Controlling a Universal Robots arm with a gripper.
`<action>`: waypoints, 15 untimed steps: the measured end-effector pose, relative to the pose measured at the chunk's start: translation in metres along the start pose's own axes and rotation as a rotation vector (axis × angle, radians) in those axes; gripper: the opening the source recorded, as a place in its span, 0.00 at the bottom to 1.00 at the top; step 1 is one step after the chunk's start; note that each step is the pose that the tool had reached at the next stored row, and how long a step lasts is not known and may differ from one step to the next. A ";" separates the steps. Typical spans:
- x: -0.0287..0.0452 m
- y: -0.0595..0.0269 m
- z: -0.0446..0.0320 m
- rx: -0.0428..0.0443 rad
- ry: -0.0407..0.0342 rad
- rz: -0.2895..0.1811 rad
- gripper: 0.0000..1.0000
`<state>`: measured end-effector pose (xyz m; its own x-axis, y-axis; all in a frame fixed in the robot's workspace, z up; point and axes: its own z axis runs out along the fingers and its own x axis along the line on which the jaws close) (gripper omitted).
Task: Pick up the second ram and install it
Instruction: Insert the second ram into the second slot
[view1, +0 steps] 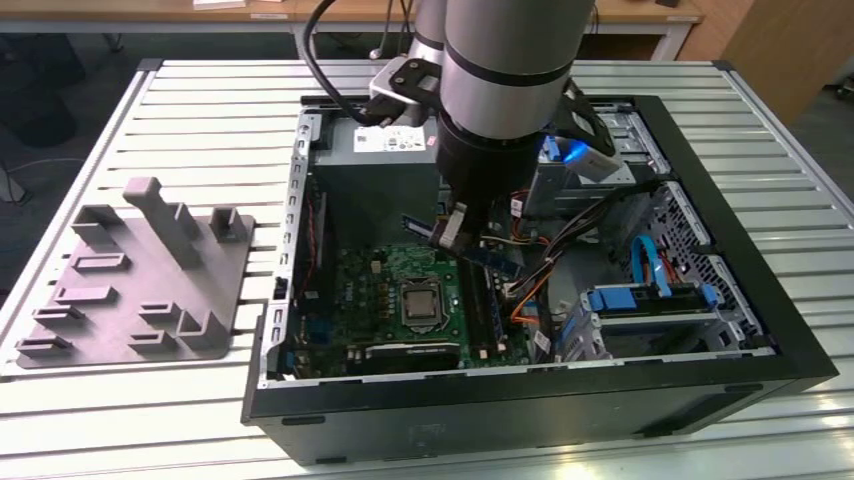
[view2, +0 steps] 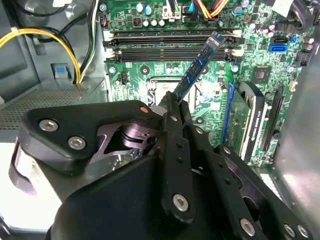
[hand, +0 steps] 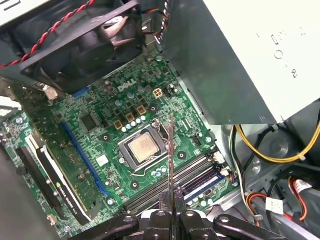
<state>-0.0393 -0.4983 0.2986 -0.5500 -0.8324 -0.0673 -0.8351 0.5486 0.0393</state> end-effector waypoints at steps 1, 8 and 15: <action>0.0000 0.0000 0.0000 0.0005 -0.0003 0.007 0.14; 0.0000 0.0000 0.0000 0.0040 -0.0024 0.060 0.14; 0.0000 0.0000 0.0001 0.0075 -0.0045 0.111 0.14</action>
<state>-0.0393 -0.4983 0.2985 -0.6392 -0.7661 -0.0674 -0.7689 0.6381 0.0393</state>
